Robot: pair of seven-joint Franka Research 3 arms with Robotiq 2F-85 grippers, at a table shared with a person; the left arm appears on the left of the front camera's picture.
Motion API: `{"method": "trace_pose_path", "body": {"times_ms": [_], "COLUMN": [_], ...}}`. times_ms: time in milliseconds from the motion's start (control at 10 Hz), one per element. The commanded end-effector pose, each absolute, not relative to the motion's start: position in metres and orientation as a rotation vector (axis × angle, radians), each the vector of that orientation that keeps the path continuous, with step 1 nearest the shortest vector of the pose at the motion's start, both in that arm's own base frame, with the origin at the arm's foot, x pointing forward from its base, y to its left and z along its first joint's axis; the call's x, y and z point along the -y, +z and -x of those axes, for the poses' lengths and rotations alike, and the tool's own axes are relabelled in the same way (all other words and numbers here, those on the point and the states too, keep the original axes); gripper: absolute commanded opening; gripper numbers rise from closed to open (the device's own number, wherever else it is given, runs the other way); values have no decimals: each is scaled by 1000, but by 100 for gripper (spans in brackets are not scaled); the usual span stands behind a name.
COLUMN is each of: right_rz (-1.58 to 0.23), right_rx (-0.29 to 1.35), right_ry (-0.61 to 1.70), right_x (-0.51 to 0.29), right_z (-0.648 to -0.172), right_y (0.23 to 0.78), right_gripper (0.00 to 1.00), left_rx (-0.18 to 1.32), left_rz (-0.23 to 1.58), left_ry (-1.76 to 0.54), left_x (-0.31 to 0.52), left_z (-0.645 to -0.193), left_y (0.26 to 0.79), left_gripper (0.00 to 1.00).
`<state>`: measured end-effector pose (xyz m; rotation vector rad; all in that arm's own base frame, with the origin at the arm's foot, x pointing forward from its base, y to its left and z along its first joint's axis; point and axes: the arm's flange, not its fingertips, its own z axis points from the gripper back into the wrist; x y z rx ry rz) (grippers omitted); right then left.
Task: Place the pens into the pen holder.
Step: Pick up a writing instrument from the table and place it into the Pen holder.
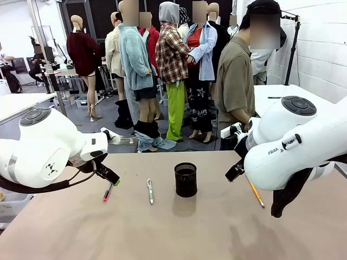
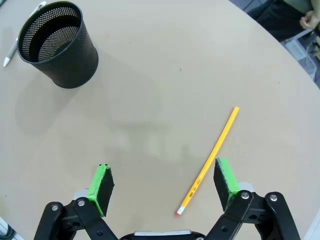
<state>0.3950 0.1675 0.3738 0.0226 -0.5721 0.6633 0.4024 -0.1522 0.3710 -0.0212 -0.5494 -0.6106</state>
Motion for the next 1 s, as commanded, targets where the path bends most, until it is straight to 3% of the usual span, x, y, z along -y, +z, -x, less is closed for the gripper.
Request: {"method": "trace_pose_path", "body": {"times_ms": [0, 500, 900], "right_rz": [-23, -23, -42], "right_rx": [572, 572, 367], "right_ry": [663, 663, 570], "right_x": [-167, -167, -146], "right_z": [-395, -395, -460], "right_y": [374, 374, 372], "right_gripper": [100, 100, 100], "left_rx": [550, 550, 550], "left_rz": [21, 21, 21], "left_ry": [-608, -608, -608], "left_x": [151, 151, 151], "left_z": [-403, -403, -403], "left_y": [371, 371, 371], "left_gripper": [100, 100, 100]}}
